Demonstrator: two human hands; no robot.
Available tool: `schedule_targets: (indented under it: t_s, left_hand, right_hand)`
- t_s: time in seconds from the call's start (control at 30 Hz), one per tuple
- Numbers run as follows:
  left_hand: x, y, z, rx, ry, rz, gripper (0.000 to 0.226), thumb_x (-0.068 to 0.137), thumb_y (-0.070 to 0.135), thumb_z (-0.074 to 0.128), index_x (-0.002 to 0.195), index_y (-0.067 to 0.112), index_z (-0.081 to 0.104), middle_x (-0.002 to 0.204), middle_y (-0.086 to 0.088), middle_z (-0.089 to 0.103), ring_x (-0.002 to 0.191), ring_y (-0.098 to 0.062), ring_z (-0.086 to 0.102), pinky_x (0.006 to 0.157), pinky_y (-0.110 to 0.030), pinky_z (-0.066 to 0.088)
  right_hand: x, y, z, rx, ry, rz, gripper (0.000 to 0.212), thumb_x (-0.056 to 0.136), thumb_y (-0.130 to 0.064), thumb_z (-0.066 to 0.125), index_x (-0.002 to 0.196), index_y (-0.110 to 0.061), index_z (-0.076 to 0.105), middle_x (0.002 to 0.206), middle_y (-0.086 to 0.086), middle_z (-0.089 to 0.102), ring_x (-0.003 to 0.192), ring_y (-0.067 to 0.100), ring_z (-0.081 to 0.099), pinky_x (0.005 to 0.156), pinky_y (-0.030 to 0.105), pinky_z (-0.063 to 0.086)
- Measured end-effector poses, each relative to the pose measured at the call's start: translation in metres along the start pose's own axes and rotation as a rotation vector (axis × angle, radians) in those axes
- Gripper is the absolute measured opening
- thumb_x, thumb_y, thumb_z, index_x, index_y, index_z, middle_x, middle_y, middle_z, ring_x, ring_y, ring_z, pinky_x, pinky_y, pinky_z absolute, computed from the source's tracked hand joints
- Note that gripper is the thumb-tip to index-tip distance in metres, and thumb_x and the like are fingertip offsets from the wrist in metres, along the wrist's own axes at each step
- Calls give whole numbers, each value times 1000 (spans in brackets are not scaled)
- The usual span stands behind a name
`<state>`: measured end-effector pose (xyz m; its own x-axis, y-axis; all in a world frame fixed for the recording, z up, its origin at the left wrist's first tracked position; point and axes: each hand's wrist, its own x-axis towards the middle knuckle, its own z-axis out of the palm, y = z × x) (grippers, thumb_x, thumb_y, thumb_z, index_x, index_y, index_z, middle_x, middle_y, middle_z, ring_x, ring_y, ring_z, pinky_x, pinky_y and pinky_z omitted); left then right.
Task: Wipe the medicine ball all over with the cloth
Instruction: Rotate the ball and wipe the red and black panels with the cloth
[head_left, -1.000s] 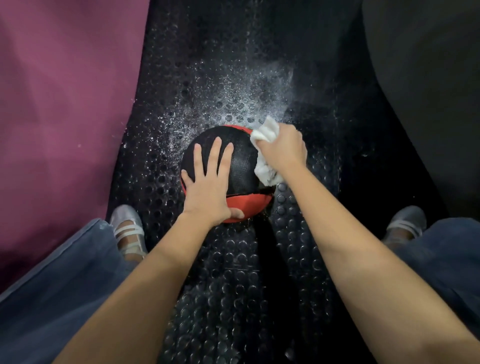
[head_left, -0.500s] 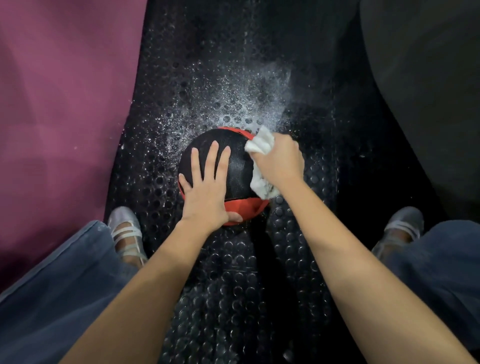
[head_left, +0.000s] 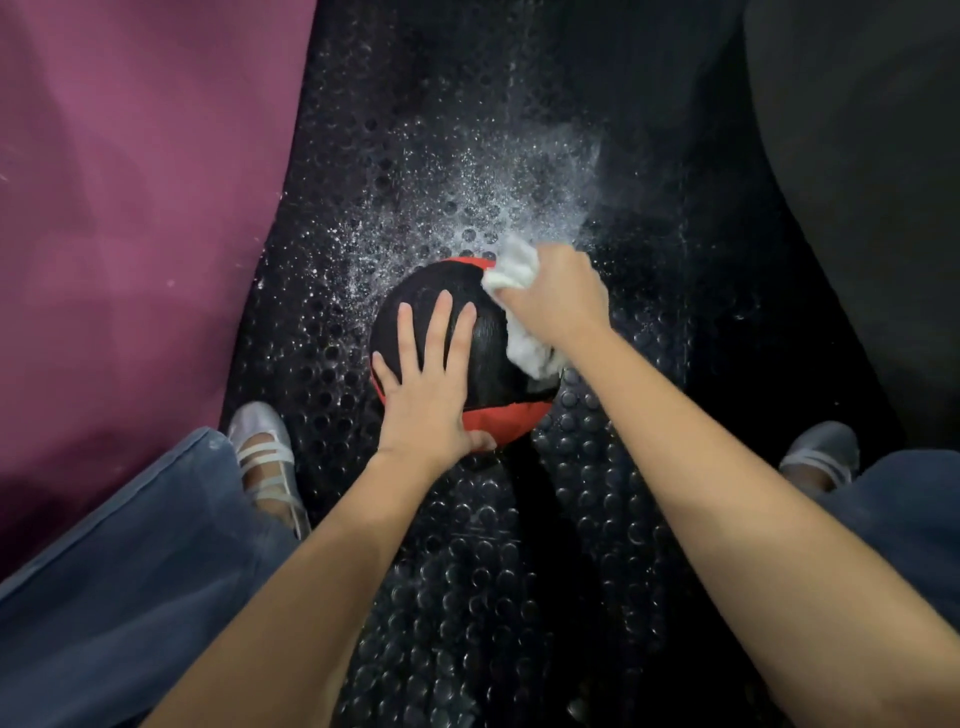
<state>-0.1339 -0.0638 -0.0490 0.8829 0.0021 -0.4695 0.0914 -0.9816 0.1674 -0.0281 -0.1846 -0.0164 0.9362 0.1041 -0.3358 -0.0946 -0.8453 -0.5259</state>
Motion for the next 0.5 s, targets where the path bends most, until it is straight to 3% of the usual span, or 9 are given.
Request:
schedule_targets:
  t_s: [0.1, 0.23, 0.37, 0.5]
  left_hand:
    - [4, 1, -2, -14, 3, 0, 148, 57, 63, 80, 145, 26, -33, 151, 6, -38, 141, -33, -33, 111, -69, 7]
    - [4, -1, -4, -39, 4, -8, 148, 59, 61, 81, 144, 26, -35, 152, 7, -38, 141, -30, -34, 112, -68, 5]
    - [2, 0, -2, -56, 0, 5, 146, 59, 59, 82, 146, 28, -31, 151, 10, -38, 141, -30, -35, 111, -67, 2]
    - [3, -7, -4, -66, 6, 7, 147, 58, 60, 83, 145, 29, -32, 151, 11, -38, 140, -27, -35, 112, -66, 2]
  right_hand:
    - [10, -3, -5, 31, 5, 37, 25, 85, -34, 65, 83, -17, 47, 80, -1, 49, 77, 21, 49, 65, 28, 35]
    - [-11, -1, 3, -30, -32, -60, 24, 85, -36, 65, 80, -19, 47, 79, -2, 49, 77, 22, 49, 66, 30, 38]
    - [3, 5, -6, 60, 24, 81, 25, 84, -36, 66, 84, -17, 50, 83, 1, 52, 85, 26, 56, 69, 31, 40]
    - [-12, 6, 4, 75, 29, 35, 25, 83, -32, 66, 77, -14, 50, 76, 0, 52, 76, 24, 53, 63, 29, 36]
